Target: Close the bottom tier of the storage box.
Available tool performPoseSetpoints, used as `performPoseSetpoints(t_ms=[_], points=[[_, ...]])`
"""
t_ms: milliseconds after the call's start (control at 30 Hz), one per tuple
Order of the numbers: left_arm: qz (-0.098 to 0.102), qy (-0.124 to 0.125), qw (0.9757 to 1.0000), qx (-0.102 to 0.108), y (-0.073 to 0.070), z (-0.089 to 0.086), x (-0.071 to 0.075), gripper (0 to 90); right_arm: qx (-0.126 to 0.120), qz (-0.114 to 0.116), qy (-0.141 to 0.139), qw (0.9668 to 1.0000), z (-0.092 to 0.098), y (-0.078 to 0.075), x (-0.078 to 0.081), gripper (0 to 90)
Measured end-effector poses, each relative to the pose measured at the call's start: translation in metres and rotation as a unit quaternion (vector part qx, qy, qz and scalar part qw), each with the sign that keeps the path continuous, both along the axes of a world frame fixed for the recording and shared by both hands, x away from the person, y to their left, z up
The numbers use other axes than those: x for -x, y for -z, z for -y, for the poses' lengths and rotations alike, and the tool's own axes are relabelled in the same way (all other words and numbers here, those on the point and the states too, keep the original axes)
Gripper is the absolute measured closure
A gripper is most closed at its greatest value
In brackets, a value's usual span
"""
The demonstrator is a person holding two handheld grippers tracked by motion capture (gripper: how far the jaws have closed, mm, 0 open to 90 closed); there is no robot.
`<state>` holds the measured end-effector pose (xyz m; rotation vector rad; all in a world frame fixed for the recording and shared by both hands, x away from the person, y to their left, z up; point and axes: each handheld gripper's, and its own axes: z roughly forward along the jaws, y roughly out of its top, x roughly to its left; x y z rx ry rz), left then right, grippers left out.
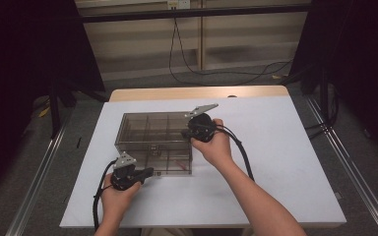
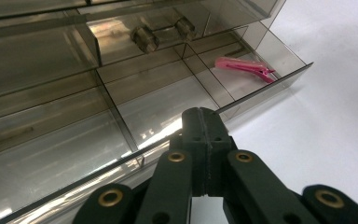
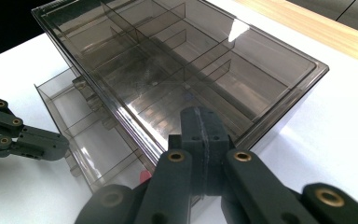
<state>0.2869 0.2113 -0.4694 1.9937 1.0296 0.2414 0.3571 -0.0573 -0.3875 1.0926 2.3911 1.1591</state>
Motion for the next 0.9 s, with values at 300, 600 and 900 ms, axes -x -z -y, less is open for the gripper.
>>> performPoseSetpoints(t_ms=[300, 600, 900], points=[[0.003, -0.006, 1.0000, 0.005, -0.0001, 0.0020, -0.0018, 90.0, -0.001, 0.000, 0.001, 1.0000, 0.0001, 0.0001, 0.0000, 90.0], [0.004, 0.001, 1.0000, 0.002, -0.0011, 0.0043, -0.0041, 90.0, -0.001, 0.000, 0.003, 1.0000, -0.0001, 0.0002, 0.0003, 90.0], [0.003, 0.006, 1.0000, 0.000, -0.0002, 0.0072, -0.0051, 90.0, -0.004, 0.002, 0.006, 1.0000, -0.0010, 0.0006, -0.0004, 90.0]])
